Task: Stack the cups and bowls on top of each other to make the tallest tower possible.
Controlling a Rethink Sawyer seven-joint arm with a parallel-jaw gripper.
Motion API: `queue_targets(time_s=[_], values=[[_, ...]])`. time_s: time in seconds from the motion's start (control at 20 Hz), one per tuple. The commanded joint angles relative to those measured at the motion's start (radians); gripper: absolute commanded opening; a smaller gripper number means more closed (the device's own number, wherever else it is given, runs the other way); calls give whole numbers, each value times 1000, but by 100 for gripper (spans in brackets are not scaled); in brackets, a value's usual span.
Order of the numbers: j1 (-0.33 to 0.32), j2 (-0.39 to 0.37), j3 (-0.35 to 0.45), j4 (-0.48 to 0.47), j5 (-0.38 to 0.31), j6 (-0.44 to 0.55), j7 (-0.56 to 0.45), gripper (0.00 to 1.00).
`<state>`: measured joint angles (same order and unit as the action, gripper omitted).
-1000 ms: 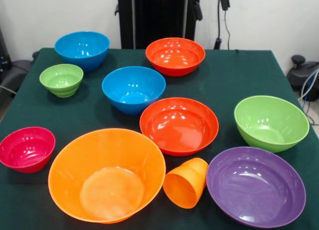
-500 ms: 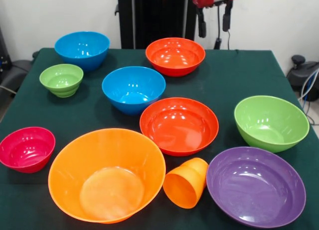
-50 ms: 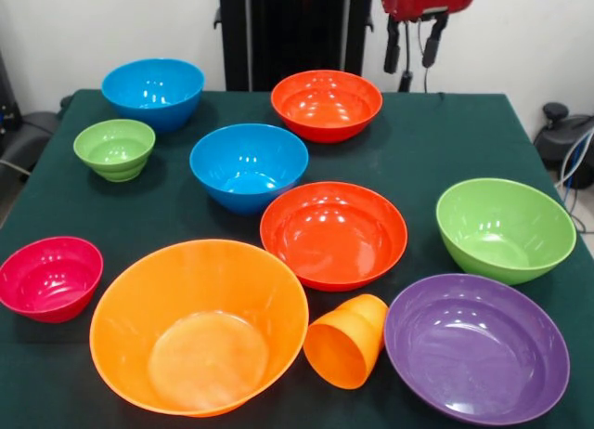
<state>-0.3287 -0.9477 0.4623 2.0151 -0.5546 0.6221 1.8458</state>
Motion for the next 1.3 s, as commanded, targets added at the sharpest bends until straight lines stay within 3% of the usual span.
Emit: queue_targets(time_s=[0.05,0.3,0.45,0.7,0.85,1.0,1.2,1.3], values=[[30,92,-92,-49,-116,-49,94,100],[51,93,-108,-88,-193,-45,45,100],[27,82,-94,-93,-164,-54,34,100],[-53,46,-30,-81,-47,-172,67,100],[-61,50,-36,-61,-34,-207,81,100],[-95,99,-67,10,-9,-326,152,100],[-101,162,-113,90,4,-394,188,100],[-91,192,-133,100,12,-379,184,100]])
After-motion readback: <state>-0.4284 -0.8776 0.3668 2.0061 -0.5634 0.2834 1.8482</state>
